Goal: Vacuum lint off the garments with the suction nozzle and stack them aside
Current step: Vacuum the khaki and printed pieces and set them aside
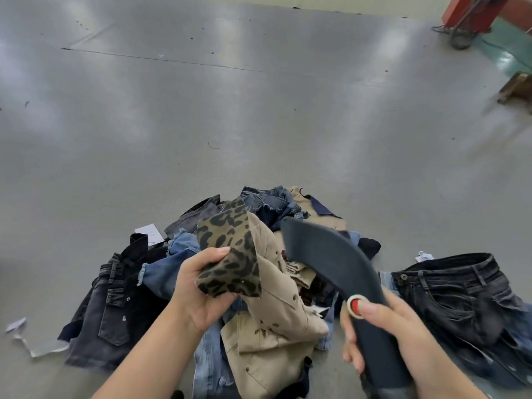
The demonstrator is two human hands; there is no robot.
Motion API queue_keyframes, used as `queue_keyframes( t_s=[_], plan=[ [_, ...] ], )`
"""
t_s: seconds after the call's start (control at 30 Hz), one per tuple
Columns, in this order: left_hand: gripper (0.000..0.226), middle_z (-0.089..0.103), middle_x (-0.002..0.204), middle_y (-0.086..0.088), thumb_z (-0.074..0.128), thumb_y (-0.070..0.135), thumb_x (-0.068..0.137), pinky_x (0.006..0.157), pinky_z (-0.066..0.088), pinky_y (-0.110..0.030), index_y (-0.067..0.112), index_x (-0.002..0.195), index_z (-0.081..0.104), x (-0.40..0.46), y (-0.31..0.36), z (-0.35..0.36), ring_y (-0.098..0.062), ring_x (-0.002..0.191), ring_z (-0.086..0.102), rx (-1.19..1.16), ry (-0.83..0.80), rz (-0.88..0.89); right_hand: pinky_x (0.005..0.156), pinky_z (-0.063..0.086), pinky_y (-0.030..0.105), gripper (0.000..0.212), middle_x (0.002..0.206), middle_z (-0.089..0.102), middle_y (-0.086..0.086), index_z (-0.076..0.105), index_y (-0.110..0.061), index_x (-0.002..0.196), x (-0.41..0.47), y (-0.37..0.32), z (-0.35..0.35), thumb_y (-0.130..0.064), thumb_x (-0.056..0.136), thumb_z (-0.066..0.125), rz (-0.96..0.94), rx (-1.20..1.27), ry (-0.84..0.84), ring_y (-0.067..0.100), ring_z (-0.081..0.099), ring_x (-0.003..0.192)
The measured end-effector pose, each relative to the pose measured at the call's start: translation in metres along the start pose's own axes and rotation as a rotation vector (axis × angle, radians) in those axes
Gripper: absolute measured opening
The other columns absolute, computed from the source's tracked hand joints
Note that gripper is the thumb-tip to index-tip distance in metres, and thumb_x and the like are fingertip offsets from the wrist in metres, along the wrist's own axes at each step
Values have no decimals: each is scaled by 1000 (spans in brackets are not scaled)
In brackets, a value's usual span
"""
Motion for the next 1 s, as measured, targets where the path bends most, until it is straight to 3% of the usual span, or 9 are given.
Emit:
queue_keyframes(
  t_s=[0.1,0.23,0.3,0.4,0.57,0.8,0.9,1.0],
  plan=[
    [33,63,60,-4,91,13,35,58,56,-24,7,56,67,0,0,1,-15,56,63,27,3,1,46,47,36,22,62,52,24,65,-12,84,-3,-8,-6,-22,66,73,-24,-48,43,29,51,41],
    [36,62,61,-7,92,14,32,56,56,-27,7,56,66,2,-2,4,-18,56,62,69,16,-37,47,49,34,54,66,58,20,65,-32,111,-10,-3,-2,-35,60,83,108,-104,-161,29,56,46],
    [40,66,68,-12,91,14,30,58,57,-30,2,62,70,2,-5,5,-22,60,66,139,15,-111,48,49,33,58,67,59,19,63,-37,113,-9,1,2,-41,59,85,138,-102,-211,29,57,48],
    [49,66,70,-16,89,11,28,54,56,-33,-2,72,70,0,-11,2,-26,60,66,253,26,-165,46,48,32,46,64,58,19,67,-31,103,-4,-1,2,-36,59,81,90,-105,-105,28,54,43],
    [37,67,75,-14,72,7,43,55,56,-31,2,79,67,0,-13,2,-24,64,67,332,15,-130,47,47,38,16,64,53,22,67,-19,80,-2,-14,-9,-25,66,72,-23,-64,67,29,51,40],
    [42,69,86,-18,72,4,47,61,58,-35,2,89,69,5,-13,-1,-30,74,69,406,20,-127,48,49,34,49,67,58,19,65,-34,111,-12,2,-6,-34,64,77,154,-112,-143,29,56,47],
    [39,70,84,-17,64,-1,57,60,58,-37,1,96,65,4,-13,-2,-29,73,70,453,26,-145,49,49,34,43,66,57,18,66,-32,105,-3,5,-3,-36,64,76,141,-118,-101,28,54,44],
    [54,68,80,-15,72,3,48,60,57,-37,0,99,58,2,-14,-1,-27,71,69,524,14,-157,48,48,34,33,65,57,19,68,-26,94,4,5,-3,-36,63,76,105,-98,-41,28,54,42]
  ],
)
Point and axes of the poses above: each hand's wrist, its own x-axis towards the middle knuckle, its own z-axis out of the palm, y = z × x, the point moved 2 cm from there along x, towards the middle knuckle
